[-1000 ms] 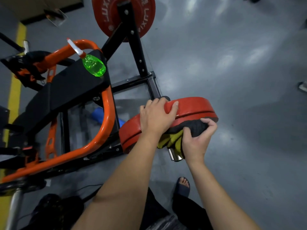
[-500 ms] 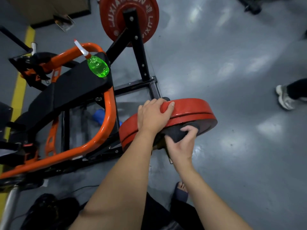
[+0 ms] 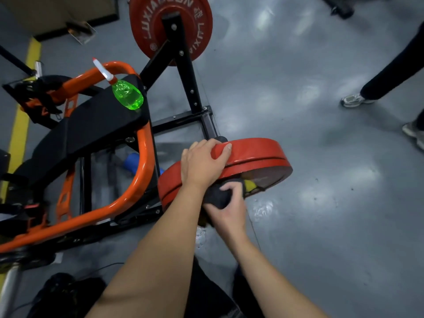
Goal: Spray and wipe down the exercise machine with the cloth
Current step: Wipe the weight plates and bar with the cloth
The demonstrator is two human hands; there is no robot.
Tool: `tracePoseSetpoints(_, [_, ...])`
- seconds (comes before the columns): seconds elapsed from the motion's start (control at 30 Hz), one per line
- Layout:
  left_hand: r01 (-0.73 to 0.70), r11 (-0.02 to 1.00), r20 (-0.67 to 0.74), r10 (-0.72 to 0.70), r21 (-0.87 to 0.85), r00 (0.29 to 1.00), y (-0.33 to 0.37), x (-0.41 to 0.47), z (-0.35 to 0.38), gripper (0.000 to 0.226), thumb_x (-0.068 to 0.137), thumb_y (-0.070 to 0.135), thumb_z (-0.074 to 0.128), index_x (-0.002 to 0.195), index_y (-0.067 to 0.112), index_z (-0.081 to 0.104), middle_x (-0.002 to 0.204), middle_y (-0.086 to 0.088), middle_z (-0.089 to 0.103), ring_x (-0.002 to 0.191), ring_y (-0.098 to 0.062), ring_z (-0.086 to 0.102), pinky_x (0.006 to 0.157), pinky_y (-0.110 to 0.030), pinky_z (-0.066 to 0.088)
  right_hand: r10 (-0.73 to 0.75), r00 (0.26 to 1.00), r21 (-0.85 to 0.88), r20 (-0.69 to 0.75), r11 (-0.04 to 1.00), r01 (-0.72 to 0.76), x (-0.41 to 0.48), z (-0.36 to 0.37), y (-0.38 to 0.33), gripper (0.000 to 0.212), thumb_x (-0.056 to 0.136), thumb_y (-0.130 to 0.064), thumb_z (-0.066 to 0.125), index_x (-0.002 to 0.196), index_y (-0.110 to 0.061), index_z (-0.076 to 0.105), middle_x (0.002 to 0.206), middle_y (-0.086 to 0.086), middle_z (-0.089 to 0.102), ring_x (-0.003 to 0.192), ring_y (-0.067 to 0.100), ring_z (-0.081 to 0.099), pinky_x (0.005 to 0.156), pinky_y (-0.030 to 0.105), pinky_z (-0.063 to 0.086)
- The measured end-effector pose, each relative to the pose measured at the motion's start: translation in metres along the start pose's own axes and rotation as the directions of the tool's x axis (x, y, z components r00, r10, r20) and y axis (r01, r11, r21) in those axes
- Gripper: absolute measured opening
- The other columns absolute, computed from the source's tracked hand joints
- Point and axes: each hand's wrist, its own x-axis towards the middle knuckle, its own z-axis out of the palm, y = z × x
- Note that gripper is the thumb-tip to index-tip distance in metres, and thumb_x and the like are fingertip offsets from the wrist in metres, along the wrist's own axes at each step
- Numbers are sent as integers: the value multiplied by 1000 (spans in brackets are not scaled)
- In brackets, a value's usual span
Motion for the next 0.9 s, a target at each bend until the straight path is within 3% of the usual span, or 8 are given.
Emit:
tracePoseSetpoints(0.1, [-1, 1000, 7, 1, -9, 1000, -1, 0, -2, 48, 98, 69, 38, 114, 35, 68, 112, 11, 69, 115, -17, 56, 98, -38, 35, -9, 1000, -66, 9, 998, 10, 3, -1, 8, 52, 65, -15, 79, 98, -38, 45, 99, -11, 59, 91, 3, 58, 75, 17, 44])
tracePoseSetpoints(0.27, [-2, 1000, 9, 2, -26, 1000, -1, -2, -2, 48, 98, 70, 38, 115, 36, 67, 112, 12, 68, 113, -16, 56, 97, -36, 34, 96, 954, 42, -284, 995, -88, 43, -51, 21, 49, 71, -20, 69, 106, -34, 38, 108, -2, 54, 94, 10, 57, 82, 19, 45])
tracePoseSetpoints(0.4, [1, 999, 11, -1, -34, 1000, -2, -2, -3, 48, 98, 69, 38, 115, 35, 68, 112, 12, 68, 112, -15, 56, 98, -36, 35, 211, 930, 62, -300, 978, -201, 56, -60, 27, 45, 66, -39, 63, 98, -37, 32, 113, 8, 51, 99, 24, 55, 85, 36, 49])
tracePoseSetpoints(0.57, [6, 1000, 2, -6, -26, 1000, -1, -2, -3, 46, 98, 68, 41, 113, 34, 68, 111, 10, 69, 113, -18, 57, 97, -38, 35, 37, 998, -31, -50, 999, -39, 14, -4, 27, 49, 61, -18, 72, 96, -28, 40, 99, -2, 51, 92, 6, 51, 84, 25, 42])
tracePoseSetpoints(0.63, [4, 1000, 8, -4, -29, 1000, 0, -2, -3, 46, 99, 67, 40, 114, 35, 68, 112, 10, 69, 114, -18, 56, 97, -37, 35, 8, 996, -63, 90, 998, -3, 6, 1, 32, 50, 60, -16, 71, 96, -33, 40, 100, -5, 51, 93, 7, 51, 83, 28, 44])
tracePoseSetpoints(0.7, [5, 1000, 7, -5, -30, 1000, 0, -3, -3, 45, 99, 67, 40, 115, 35, 68, 113, 11, 69, 115, -17, 56, 97, -36, 34, 5, 995, -88, 103, 996, 4, 11, -8, 36, 48, 61, -16, 70, 94, -37, 41, 99, -7, 52, 93, 9, 53, 83, 33, 47])
tracePoseSetpoints(0.83, [6, 999, -1, -6, -38, 1000, -1, -2, -4, 46, 100, 66, 41, 116, 34, 69, 112, 11, 69, 114, -17, 56, 93, -32, 31, 138, 951, 24, -276, 990, -137, 44, -50, 47, 46, 64, -29, 70, 96, -43, 40, 109, 7, 58, 101, 29, 61, 88, 43, 53])
tracePoseSetpoints(0.9, [8, 999, -4, -8, -49, 1000, -1, -3, -4, 45, 100, 66, 42, 116, 33, 69, 112, 11, 70, 113, -16, 57, 92, -33, 31, 208, 906, 67, -369, 978, -197, 63, -73, 48, 46, 70, -25, 71, 99, -39, 39, 111, 7, 56, 103, 32, 60, 86, 34, 53])
